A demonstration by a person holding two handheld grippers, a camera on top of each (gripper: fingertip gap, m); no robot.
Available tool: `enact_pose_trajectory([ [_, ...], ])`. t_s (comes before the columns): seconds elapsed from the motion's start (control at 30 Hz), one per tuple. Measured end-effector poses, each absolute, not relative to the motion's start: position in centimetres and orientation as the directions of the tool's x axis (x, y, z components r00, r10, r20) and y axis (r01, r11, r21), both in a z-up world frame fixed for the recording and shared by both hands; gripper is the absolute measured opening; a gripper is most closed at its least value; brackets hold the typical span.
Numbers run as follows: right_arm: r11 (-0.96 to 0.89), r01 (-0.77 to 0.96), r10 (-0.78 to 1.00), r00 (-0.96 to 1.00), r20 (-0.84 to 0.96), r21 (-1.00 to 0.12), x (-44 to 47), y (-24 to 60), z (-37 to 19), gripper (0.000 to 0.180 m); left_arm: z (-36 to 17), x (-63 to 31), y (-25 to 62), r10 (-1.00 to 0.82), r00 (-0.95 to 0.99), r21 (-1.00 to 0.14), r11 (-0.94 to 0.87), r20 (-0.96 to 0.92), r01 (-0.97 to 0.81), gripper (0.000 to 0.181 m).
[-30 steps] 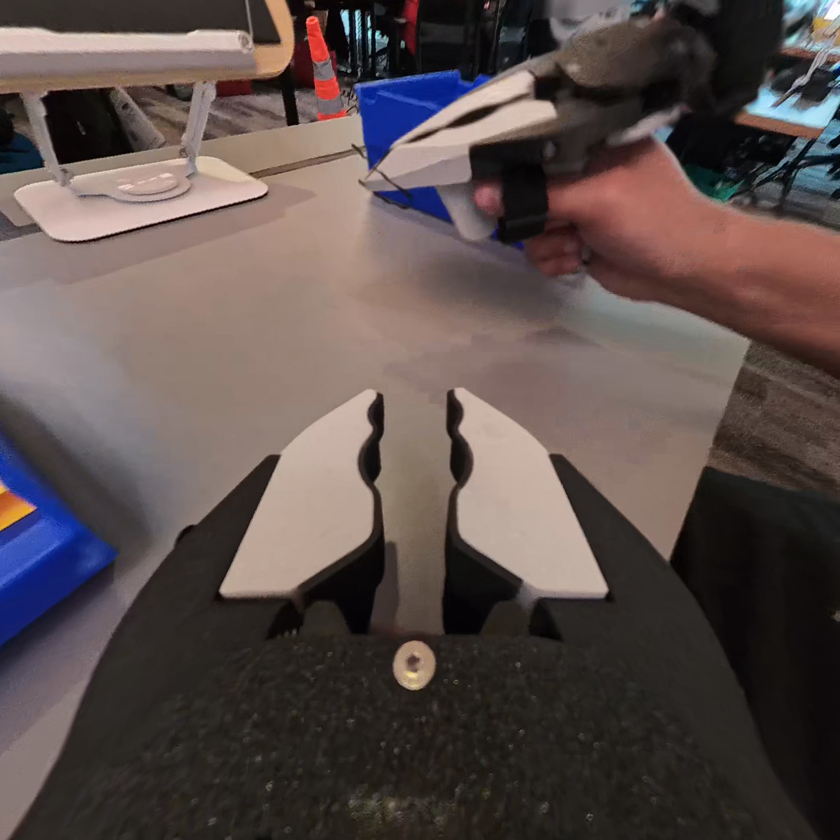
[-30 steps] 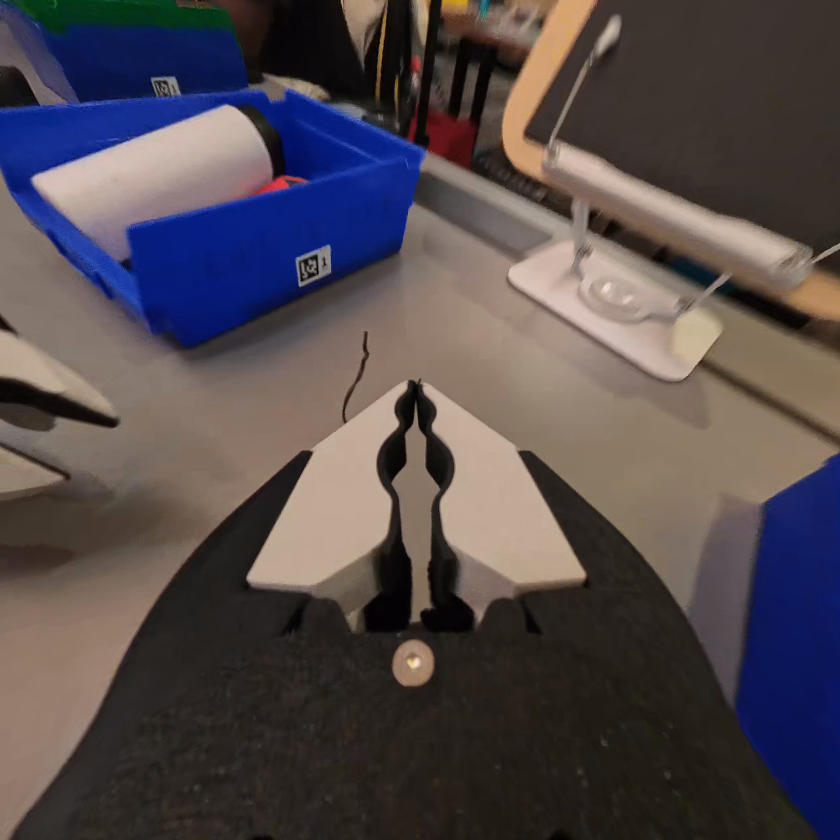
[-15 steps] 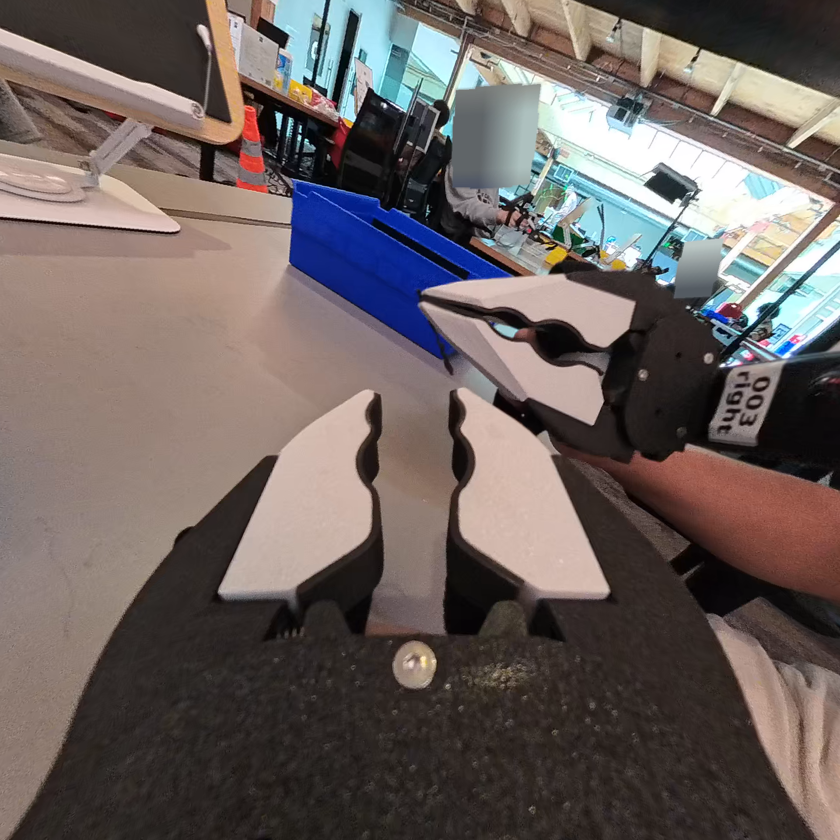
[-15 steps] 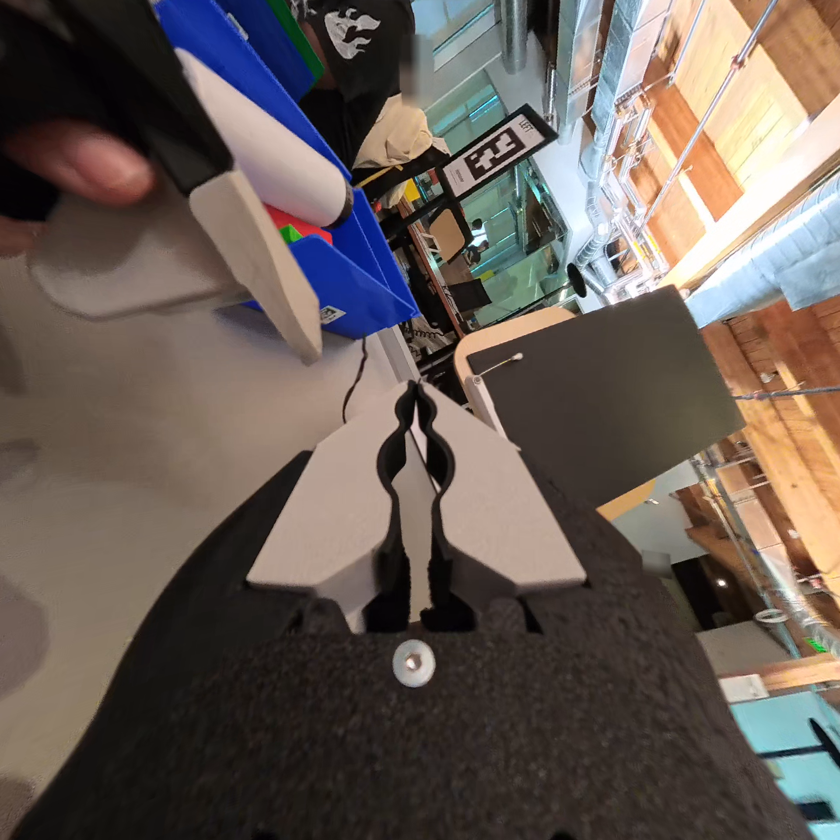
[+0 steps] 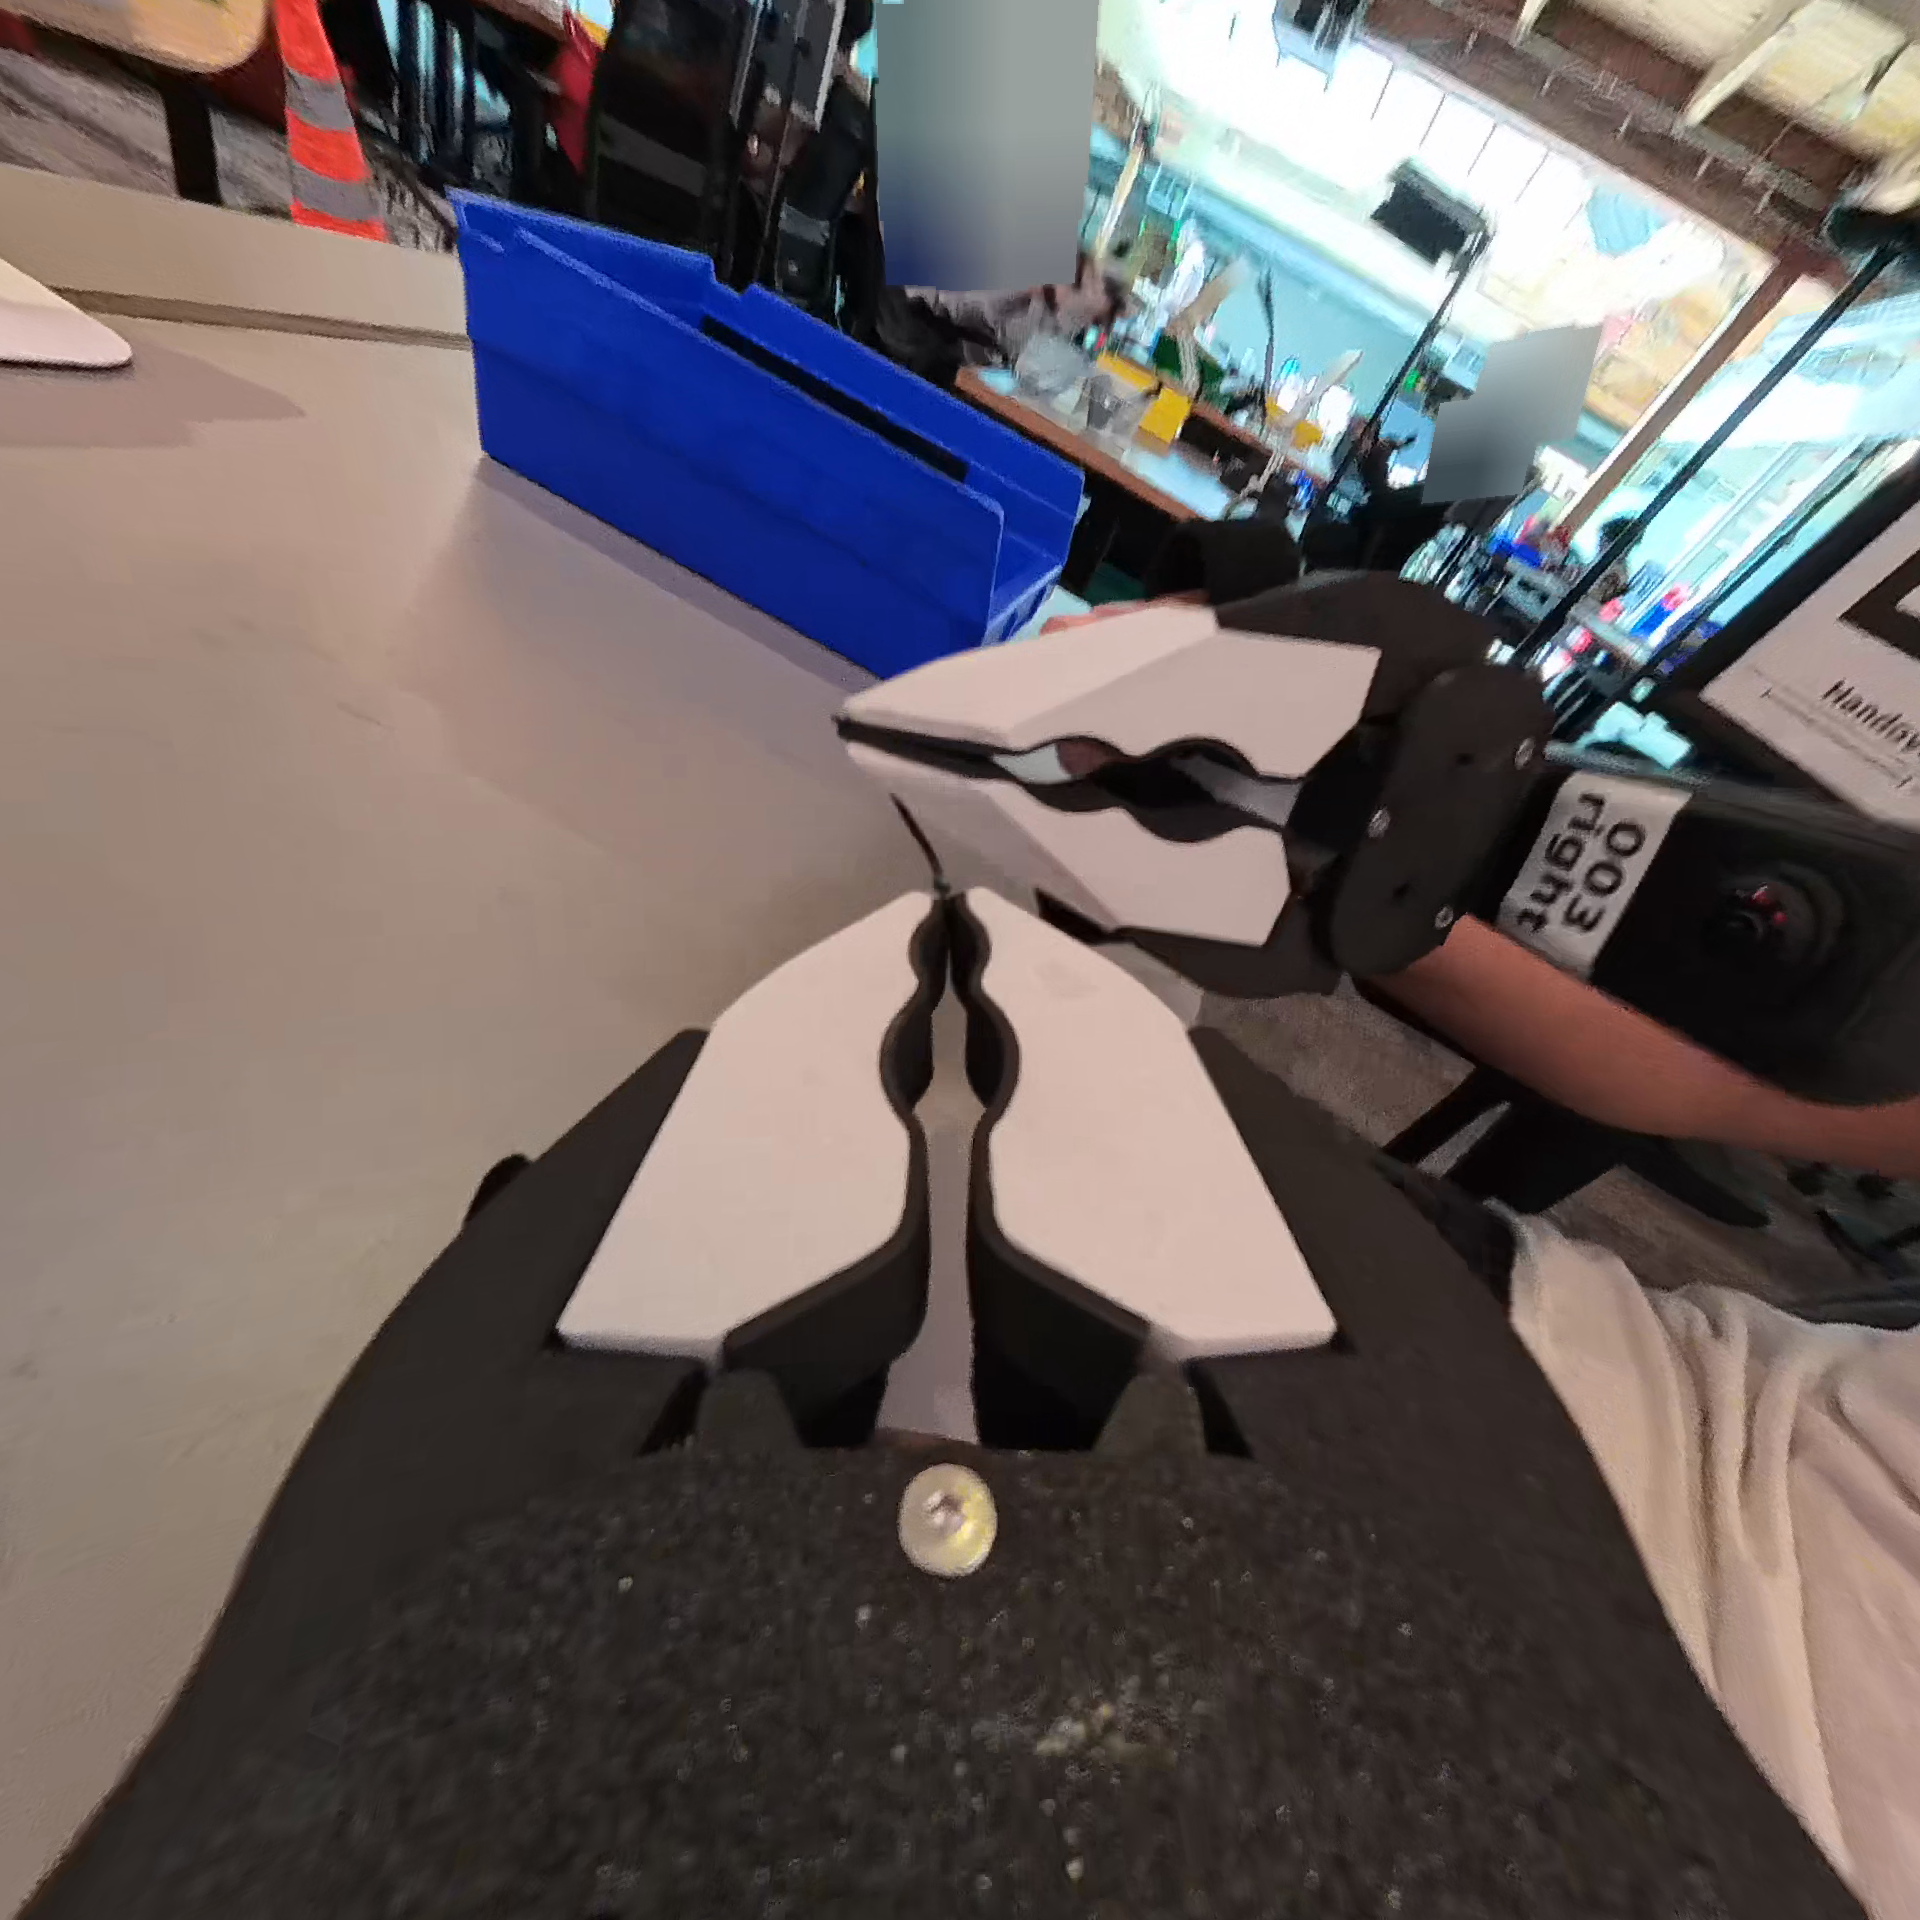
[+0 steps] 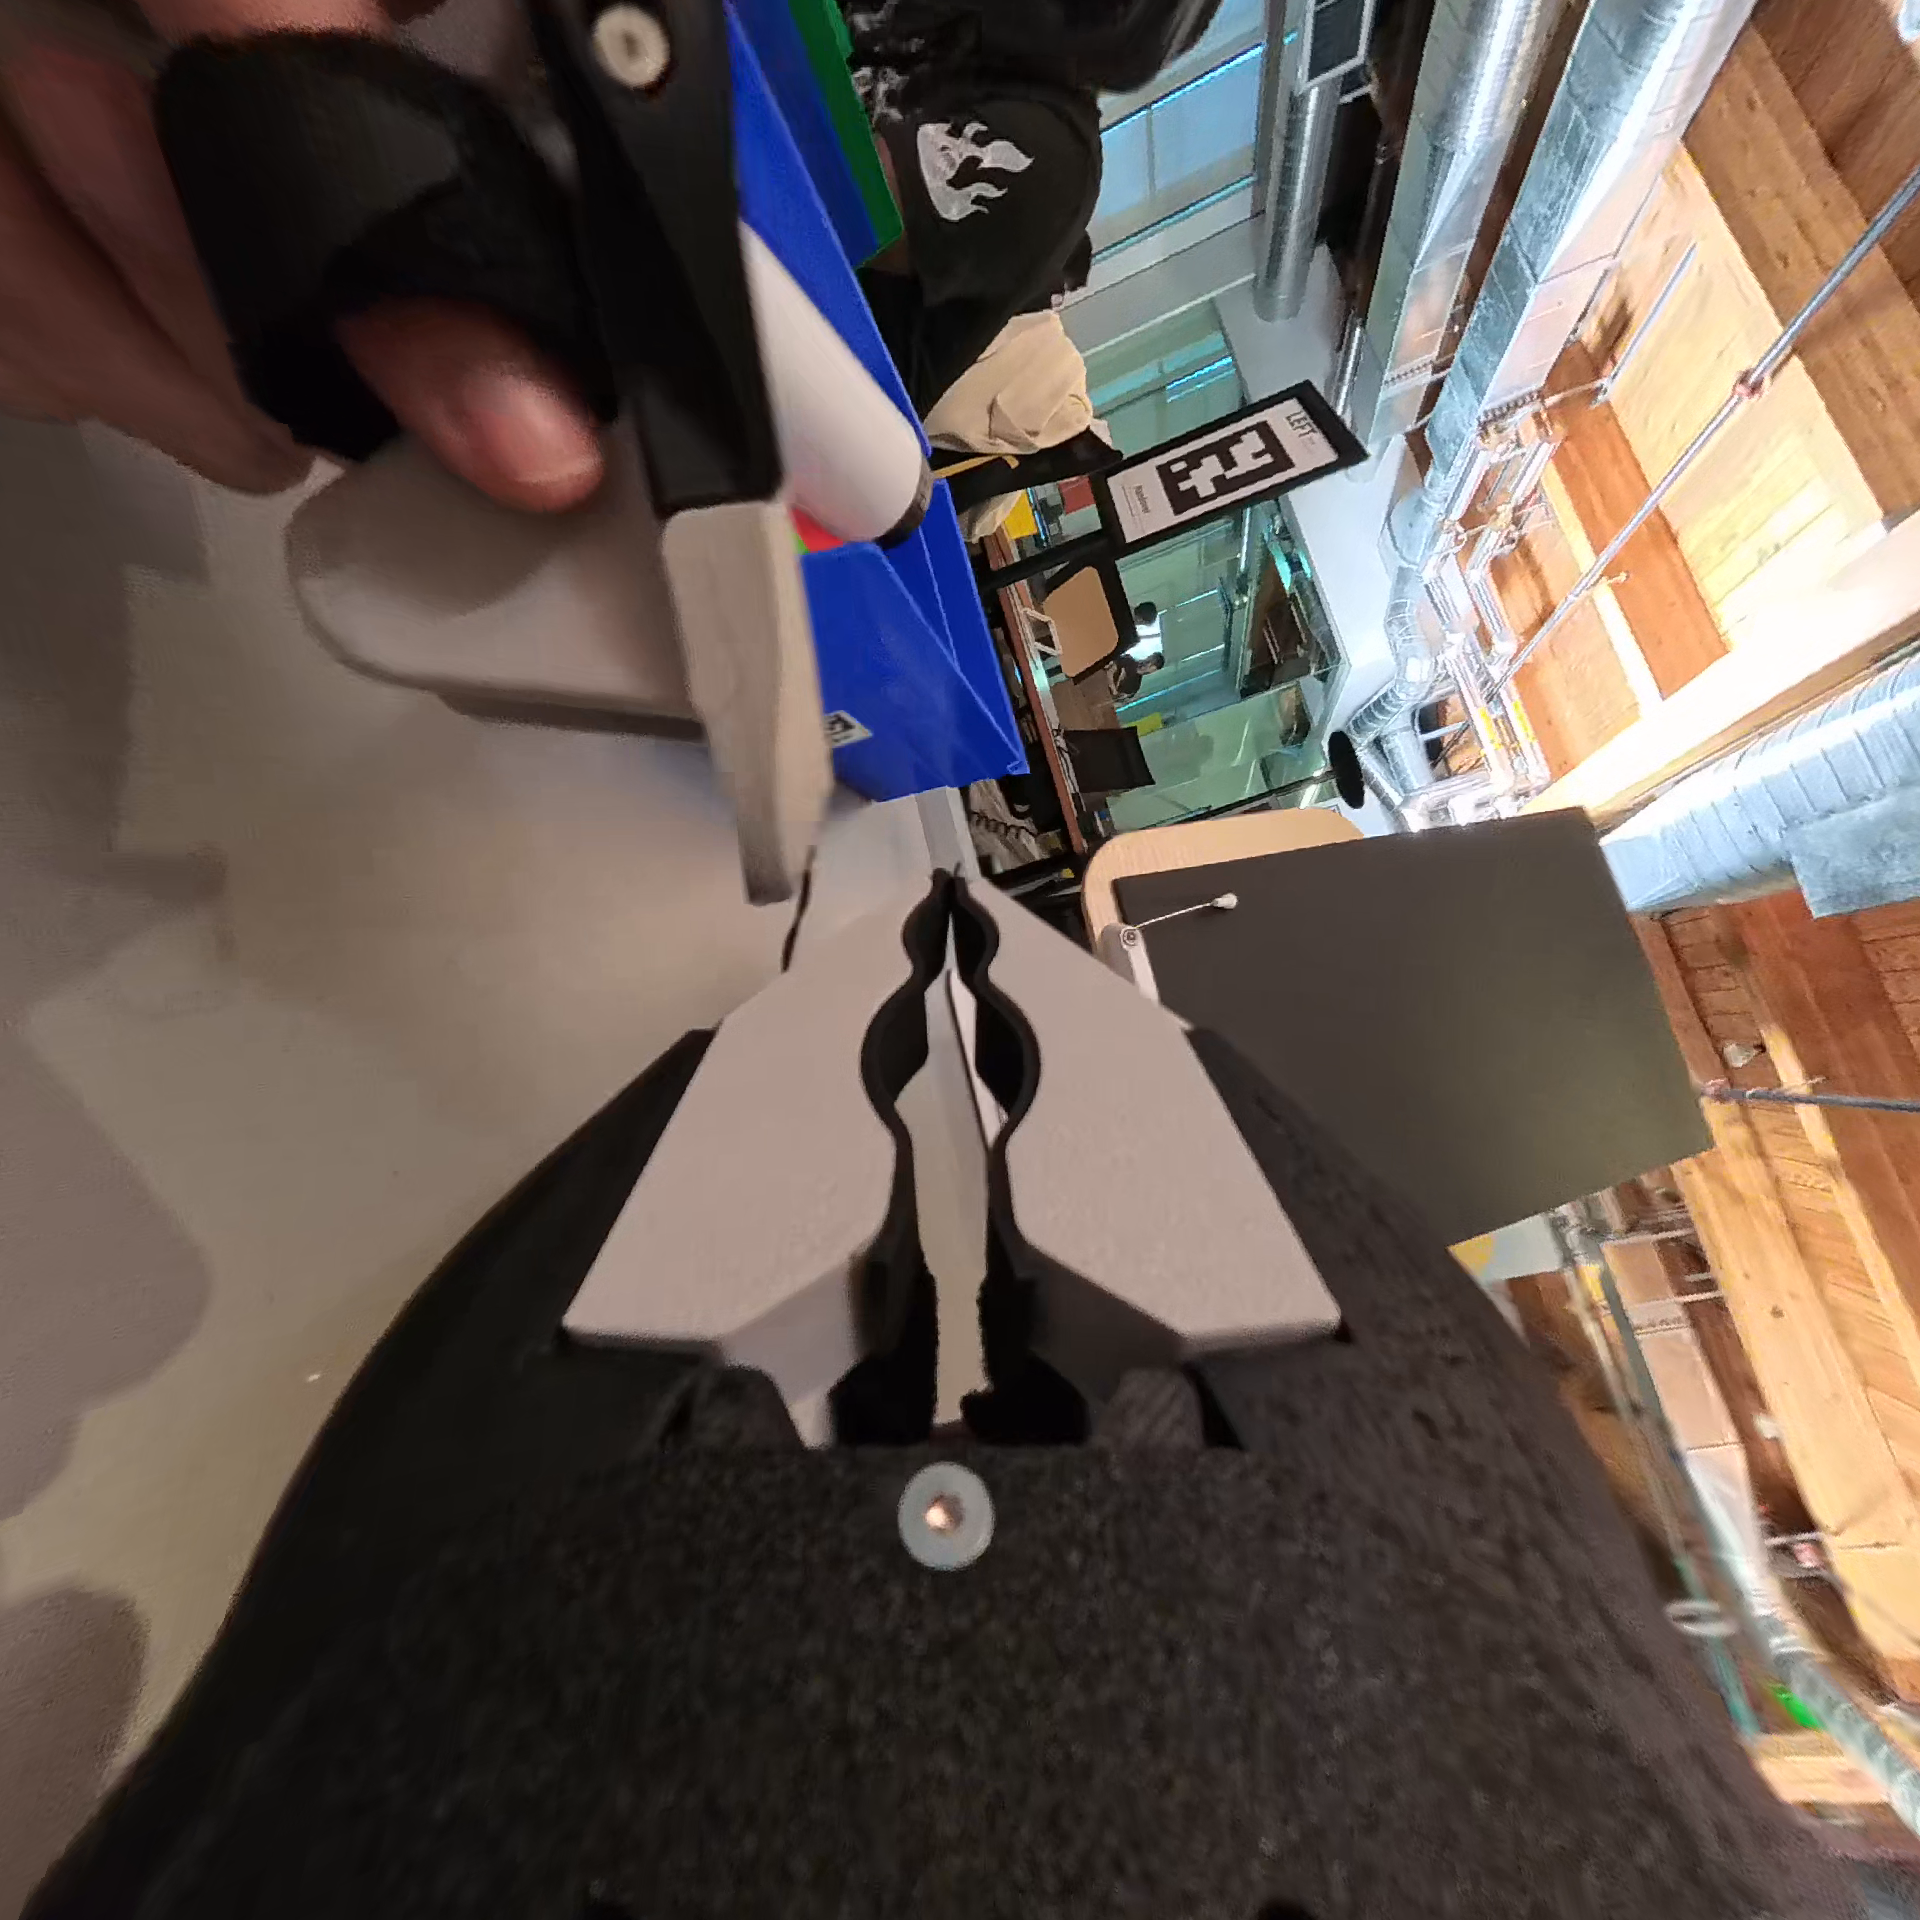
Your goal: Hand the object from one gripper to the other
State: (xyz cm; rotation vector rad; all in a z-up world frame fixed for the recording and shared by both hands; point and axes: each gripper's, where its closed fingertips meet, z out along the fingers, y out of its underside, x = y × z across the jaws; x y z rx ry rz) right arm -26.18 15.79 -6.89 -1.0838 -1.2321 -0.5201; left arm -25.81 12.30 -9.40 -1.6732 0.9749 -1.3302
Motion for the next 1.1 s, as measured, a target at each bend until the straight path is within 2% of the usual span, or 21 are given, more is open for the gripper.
enact_pose_trajectory([
  [0.1,0.451,0.72,0.289,0.44,0.85,-0.526,-26.2,15.6,-6.1,0.0,-9.2,-25.9,12.5,-0.914,0.179,-0.917,-0.386,0.365,-0.099,0.0],
  [0.17,0.409,0.635,0.326,0.569,0.755,-0.655,-25.4,16.2,-5.0,0.018,-8.5,-26.2,12.8,-0.913,0.189,-0.923,-0.379,0.361,-0.069,0.0],
  [0.2,0.379,0.57,0.403,0.608,0.685,-0.729,-25.2,16.2,-4.9,0.026,-8.2,-26.4,13.0,-0.914,0.19,-0.926,-0.374,0.359,-0.051,0.0],
  [0.27,0.283,0.349,0.557,0.699,0.449,-0.894,-24.3,16.2,-3.6,0.04,-7.4,-27.0,13.4,-0.908,0.183,-0.924,-0.383,0.377,0.002,0.0],
  [0.3,0.231,0.224,0.621,0.716,0.32,-0.947,-23.8,16.1,-2.9,0.04,-6.9,-27.3,13.5,-0.9,0.168,-0.915,-0.402,0.402,0.039,0.0],
  [0.37,0.103,-0.006,0.741,0.667,0.073,-0.995,-23.1,15.9,-2.0,0.039,-5.9,-28.0,13.9,-0.875,0.121,-0.882,-0.455,0.469,0.126,0.0],
  [0.43,-0.057,-0.211,0.82,0.548,-0.166,-0.976,-22.7,15.6,-1.6,0.037,-4.7,-28.6,14.0,-0.845,0.04,-0.831,-0.514,0.533,0.211,0.0],
  [0.5,-0.284,-0.337,0.831,0.38,-0.406,-0.897,-23.2,15.6,-2.0,0.038,-4.0,-29.1,14.1,-0.815,-0.026,-0.781,-0.563,0.578,0.272,0.0],
  [0.6,-0.511,-0.364,0.816,0.078,-0.572,-0.779,-25.3,13.9,-2.0,0.038,-3.5,-29.4,14.0,-0.792,-0.085,-0.741,-0.598,0.604,0.306,0.0],
  [0.63,-0.553,-0.365,0.795,0.037,-0.606,-0.749,-25.8,13.8,-2.1,0.037,-3.5,-29.3,13.9,-0.792,-0.098,-0.739,-0.601,0.603,0.306,0.0],
  [0.77,-0.596,-0.356,0.77,0.003,-0.638,-0.72,-27.4,13.6,-3.1,0.034,-3.4,-28.8,13.3,-0.805,-0.106,-0.758,-0.586,0.583,0.287,0.0],
  [0.93,-0.606,-0.37,0.76,-0.007,-0.65,-0.704,-27.6,13.9,-3.3,0.016,-3.8,-28.2,12.9,-0.805,-0.105,-0.764,-0.588,0.583,0.266,0.0],
  [1.0,-0.593,-0.358,0.768,0.02,-0.641,-0.721,-27.5,13.9,-3.7,0.0,-4.0,-28.0,12.8,-0.807,-0.103,-0.768,-0.587,0.582,0.258,0.0],
  [1.1,-0.56,-0.327,0.787,0.078,-0.612,-0.762,-27.4,14.2,-4.0,0.0,-4.3,-27.9,13.0,-0.813,-0.075,-0.778,-0.576,0.578,0.25,0.0],
])
